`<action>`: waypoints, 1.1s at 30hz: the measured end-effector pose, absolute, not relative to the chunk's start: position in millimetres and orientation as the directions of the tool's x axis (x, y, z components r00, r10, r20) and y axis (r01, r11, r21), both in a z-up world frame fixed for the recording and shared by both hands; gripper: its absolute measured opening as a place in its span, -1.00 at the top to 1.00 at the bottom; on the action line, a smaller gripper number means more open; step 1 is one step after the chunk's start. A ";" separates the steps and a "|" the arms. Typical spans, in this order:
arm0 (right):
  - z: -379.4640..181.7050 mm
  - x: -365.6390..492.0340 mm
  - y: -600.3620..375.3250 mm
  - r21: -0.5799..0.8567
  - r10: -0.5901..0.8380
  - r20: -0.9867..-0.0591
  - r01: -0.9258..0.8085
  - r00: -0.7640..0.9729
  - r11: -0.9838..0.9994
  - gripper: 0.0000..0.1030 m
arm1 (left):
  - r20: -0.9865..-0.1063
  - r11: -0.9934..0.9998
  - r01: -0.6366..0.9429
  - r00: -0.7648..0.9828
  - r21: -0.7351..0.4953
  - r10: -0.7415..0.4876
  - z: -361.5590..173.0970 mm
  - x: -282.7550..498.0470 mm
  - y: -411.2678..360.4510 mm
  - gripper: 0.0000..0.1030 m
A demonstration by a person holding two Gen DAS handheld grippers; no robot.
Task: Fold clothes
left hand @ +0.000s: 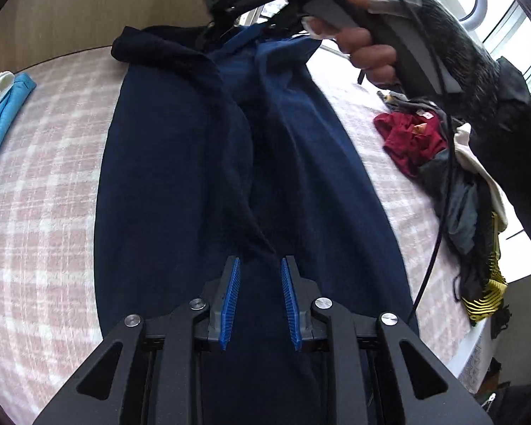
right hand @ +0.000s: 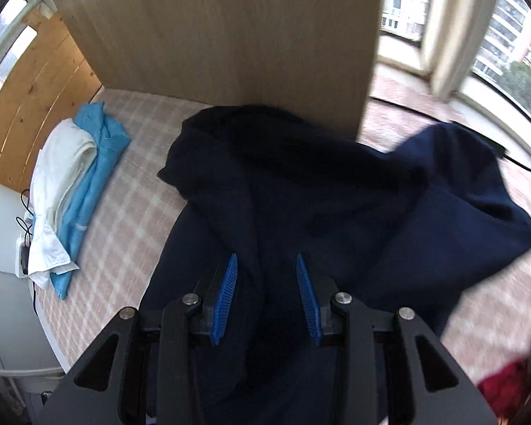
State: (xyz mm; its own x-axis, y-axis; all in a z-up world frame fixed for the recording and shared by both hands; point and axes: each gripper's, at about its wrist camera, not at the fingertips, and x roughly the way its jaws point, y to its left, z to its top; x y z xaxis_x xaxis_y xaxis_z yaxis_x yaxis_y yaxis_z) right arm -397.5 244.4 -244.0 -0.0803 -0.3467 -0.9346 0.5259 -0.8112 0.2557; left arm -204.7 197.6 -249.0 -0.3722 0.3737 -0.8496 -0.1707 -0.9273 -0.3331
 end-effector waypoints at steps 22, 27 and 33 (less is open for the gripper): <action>-270.3 -407.7 259.3 0.272 -0.385 -0.917 0.540 -0.105 -0.796 0.88 | -0.847 -0.906 -0.333 -0.371 -0.262 0.381 -250.2 -216.4 218.1 0.29; -259.6 -406.4 273.2 0.227 -0.351 -0.922 0.511 -0.161 -0.829 0.36 | -0.834 -0.894 -0.313 -0.354 -0.320 0.423 -250.8 -221.4 210.0 0.29; -252.7 -384.1 283.1 0.263 -0.335 -0.941 0.527 -0.045 -0.809 0.30 | -0.831 -0.891 -0.326 -0.358 -0.315 0.425 -249.8 -225.7 212.2 0.29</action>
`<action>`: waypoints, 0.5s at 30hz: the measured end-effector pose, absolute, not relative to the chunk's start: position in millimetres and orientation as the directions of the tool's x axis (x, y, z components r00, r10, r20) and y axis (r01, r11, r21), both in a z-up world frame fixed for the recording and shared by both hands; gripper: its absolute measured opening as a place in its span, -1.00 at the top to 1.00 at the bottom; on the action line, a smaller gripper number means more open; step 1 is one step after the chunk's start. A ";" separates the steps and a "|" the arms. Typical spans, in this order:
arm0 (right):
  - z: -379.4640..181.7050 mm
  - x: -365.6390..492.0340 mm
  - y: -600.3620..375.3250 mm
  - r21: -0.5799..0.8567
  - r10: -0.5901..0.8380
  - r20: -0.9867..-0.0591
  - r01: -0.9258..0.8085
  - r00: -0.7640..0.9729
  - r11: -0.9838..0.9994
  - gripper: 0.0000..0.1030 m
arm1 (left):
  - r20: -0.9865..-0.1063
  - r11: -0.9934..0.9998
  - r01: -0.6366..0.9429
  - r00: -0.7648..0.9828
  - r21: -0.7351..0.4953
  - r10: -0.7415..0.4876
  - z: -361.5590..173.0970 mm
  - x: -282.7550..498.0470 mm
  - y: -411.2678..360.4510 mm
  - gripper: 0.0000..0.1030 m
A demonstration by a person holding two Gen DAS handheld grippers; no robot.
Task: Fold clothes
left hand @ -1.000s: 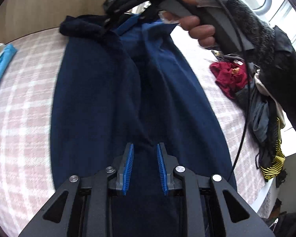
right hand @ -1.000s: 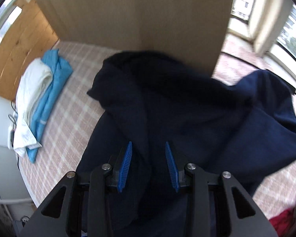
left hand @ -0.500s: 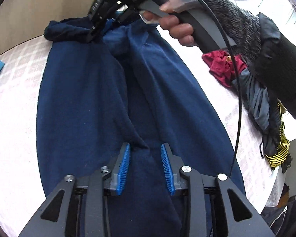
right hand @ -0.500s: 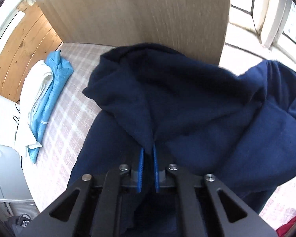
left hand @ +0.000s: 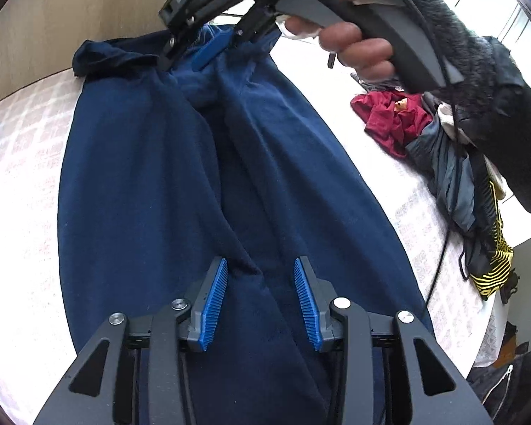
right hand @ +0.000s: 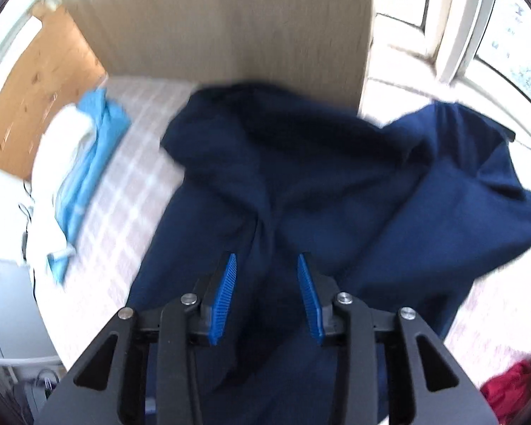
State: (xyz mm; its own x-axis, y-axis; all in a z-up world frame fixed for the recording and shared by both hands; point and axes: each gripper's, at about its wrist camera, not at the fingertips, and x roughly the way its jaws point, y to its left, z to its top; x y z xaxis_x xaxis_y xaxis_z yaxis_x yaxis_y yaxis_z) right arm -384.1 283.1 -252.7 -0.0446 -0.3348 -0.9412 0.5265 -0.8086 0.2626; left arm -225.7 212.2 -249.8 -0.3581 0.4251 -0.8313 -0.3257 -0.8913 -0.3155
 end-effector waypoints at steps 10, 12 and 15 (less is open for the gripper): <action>-255.4 -375.2 294.6 0.292 -0.383 -0.922 0.561 -0.048 -0.774 0.95 | -0.836 -0.882 -0.377 -0.353 -0.283 0.419 -248.7 -226.0 218.6 0.26; -255.3 -378.2 299.3 0.231 -0.347 -0.933 0.576 -0.099 -0.785 0.94 | -0.836 -0.878 -0.401 -0.361 -0.260 0.413 -248.8 -224.5 221.7 0.19; -255.2 -379.9 308.4 0.276 -0.372 -0.926 0.552 -0.067 -0.787 0.92 | -0.827 -0.875 -0.377 -0.352 -0.304 0.439 -248.1 -228.0 217.7 0.19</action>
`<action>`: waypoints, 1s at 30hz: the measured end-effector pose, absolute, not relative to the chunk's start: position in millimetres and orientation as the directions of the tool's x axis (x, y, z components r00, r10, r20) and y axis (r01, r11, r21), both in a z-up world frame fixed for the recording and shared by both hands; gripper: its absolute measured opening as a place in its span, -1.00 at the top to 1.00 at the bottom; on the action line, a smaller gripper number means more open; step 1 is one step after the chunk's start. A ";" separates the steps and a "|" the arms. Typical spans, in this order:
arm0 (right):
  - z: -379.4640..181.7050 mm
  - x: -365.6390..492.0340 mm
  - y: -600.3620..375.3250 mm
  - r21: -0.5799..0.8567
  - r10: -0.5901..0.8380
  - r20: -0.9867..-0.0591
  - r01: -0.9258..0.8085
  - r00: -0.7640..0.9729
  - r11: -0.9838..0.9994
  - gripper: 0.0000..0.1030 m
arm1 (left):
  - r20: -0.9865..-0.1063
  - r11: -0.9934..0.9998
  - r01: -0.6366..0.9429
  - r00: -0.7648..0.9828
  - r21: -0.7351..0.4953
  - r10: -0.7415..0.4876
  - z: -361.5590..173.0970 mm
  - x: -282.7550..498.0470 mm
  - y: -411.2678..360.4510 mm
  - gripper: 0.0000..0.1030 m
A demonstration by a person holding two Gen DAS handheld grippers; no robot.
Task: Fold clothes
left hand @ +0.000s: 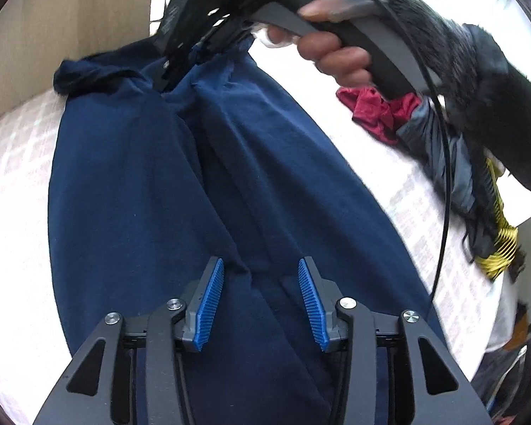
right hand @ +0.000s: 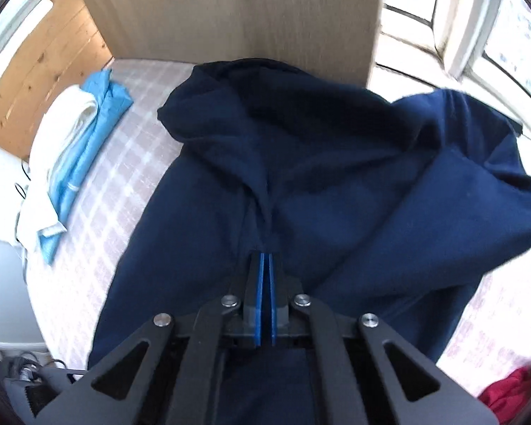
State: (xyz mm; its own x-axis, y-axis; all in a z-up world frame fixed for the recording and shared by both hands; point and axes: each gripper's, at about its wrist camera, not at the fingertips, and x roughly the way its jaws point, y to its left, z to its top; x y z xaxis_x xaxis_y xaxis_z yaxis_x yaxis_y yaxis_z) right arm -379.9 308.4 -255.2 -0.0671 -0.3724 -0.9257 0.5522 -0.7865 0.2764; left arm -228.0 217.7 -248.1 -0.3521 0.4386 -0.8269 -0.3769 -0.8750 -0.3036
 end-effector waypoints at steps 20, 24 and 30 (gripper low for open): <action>-191.8 -386.6 327.1 0.401 -0.532 -0.835 0.508 -0.139 -0.762 0.49 | -0.808 -0.905 -0.236 -0.411 -0.354 0.423 -208.8 -199.0 150.6 0.20; -162.8 -331.5 354.6 0.474 -0.600 -0.775 0.445 -0.198 -0.760 0.49 | -0.815 -0.921 -0.167 -0.428 -0.353 0.390 -195.4 -172.2 107.1 0.20; -115.2 -234.5 445.4 0.501 -0.591 -0.741 0.323 -0.320 -0.803 0.31 | -0.819 -0.933 -0.135 -0.449 -0.333 0.357 -175.7 -121.8 59.1 0.20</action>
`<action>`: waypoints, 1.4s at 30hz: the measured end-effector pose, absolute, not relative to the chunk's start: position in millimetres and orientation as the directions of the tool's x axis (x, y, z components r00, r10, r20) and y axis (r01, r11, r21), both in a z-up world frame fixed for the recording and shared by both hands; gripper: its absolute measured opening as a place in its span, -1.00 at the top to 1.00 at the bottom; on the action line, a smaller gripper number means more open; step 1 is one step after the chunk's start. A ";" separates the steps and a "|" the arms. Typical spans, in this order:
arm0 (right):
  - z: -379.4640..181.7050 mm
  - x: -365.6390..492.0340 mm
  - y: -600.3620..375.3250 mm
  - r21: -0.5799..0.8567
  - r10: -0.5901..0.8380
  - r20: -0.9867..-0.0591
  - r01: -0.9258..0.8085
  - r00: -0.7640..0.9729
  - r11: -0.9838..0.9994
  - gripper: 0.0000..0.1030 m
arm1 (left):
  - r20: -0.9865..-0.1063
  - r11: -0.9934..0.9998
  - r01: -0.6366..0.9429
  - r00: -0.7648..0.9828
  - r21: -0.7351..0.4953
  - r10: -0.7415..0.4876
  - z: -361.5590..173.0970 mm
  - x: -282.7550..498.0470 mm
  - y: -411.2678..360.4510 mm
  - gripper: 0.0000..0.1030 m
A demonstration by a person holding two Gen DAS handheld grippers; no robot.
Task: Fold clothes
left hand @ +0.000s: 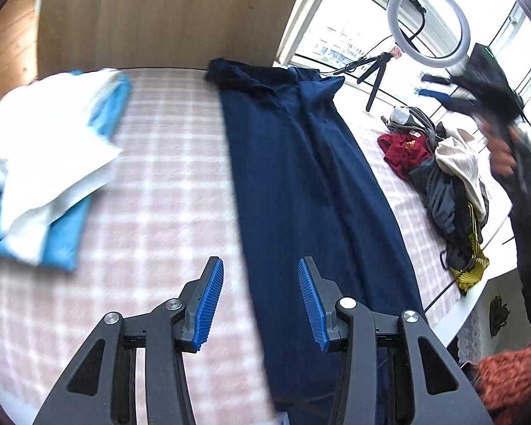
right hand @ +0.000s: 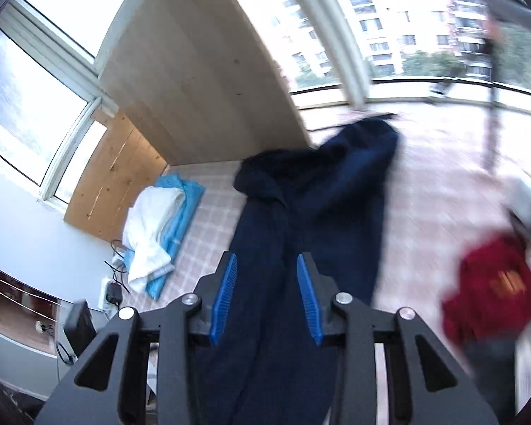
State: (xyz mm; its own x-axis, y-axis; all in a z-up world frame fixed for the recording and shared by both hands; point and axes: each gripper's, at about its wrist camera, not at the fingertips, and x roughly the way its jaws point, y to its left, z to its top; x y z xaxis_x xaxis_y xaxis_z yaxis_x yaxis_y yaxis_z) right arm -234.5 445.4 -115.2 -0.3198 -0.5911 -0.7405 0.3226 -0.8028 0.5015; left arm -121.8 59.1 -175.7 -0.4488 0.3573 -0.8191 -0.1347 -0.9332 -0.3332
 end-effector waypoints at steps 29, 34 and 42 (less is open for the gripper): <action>-269.0 98.5 461.0 0.255 -0.272 -0.937 0.102 -0.222 -0.962 0.31 | -0.937 -0.932 -0.218 -0.133 -0.290 0.323 -254.4 38.5 127.3 0.16; -272.3 103.3 452.0 0.222 -0.251 -0.942 0.147 -0.223 -0.964 0.30 | -0.948 -0.944 -0.211 -0.138 -0.255 0.287 -254.2 39.0 136.9 0.19; -273.3 111.6 440.1 0.195 -0.250 -0.937 0.230 -0.245 -0.954 0.47 | -0.954 -0.955 -0.193 -0.153 -0.227 0.257 -253.6 37.1 137.0 0.71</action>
